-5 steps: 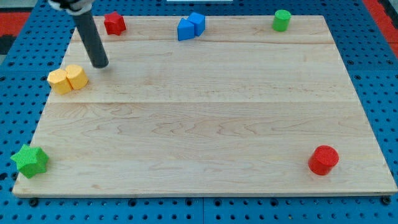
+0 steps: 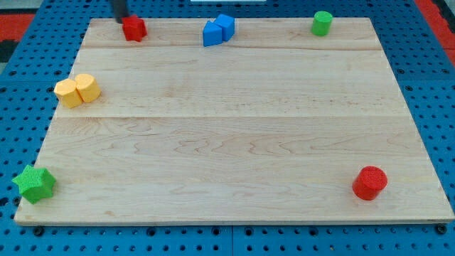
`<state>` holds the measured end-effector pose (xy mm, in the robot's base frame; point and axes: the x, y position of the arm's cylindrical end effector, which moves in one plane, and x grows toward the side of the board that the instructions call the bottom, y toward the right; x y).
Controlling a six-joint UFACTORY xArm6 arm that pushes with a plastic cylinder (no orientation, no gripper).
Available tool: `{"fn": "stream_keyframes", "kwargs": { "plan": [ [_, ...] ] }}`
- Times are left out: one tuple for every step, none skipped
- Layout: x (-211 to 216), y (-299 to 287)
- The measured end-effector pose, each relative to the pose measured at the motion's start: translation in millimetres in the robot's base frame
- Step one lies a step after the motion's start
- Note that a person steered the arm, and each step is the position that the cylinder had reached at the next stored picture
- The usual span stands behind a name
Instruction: Move red star to red circle
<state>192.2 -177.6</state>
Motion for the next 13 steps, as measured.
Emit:
{"fn": "stream_keyframes", "kwargs": {
  "plan": [
    [14, 39],
    [44, 36],
    [32, 5],
    [13, -10],
    [49, -13],
    [81, 20],
    [66, -16],
    [51, -55],
    [71, -77],
    [85, -7],
    [111, 55],
    [120, 28],
    [73, -3]
  ]
}}
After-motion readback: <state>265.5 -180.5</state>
